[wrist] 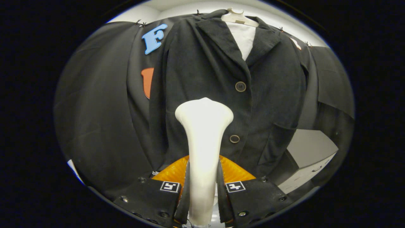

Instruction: Iron the clothes twice with a garment steamer, once on the left side and once on the right side.

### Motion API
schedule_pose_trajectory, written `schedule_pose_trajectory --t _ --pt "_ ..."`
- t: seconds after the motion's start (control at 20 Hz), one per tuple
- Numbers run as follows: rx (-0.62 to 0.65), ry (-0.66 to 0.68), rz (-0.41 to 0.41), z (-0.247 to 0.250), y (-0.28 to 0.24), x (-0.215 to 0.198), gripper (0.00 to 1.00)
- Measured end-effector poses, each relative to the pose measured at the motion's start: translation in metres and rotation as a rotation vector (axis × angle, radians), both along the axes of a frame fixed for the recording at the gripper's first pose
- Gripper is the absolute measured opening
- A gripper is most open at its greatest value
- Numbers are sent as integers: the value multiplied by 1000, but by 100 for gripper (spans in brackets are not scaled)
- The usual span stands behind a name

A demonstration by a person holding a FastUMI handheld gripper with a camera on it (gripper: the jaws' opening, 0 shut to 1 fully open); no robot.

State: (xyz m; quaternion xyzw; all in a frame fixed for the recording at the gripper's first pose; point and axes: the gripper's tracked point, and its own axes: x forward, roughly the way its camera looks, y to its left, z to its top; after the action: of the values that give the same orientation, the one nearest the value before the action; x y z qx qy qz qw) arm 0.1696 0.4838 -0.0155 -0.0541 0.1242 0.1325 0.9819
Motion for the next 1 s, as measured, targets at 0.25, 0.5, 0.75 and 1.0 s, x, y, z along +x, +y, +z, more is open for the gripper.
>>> schedule_pose_trajectory --t 0.25,0.5,0.75,1.0 --pt "-21 40 7 -34 1 -1 40" --pt "-44 82 10 -63 3 -2 40" --pt "-65 131 13 -92 3 -3 40" --pt "-82 184 13 -121 2 -6 40"
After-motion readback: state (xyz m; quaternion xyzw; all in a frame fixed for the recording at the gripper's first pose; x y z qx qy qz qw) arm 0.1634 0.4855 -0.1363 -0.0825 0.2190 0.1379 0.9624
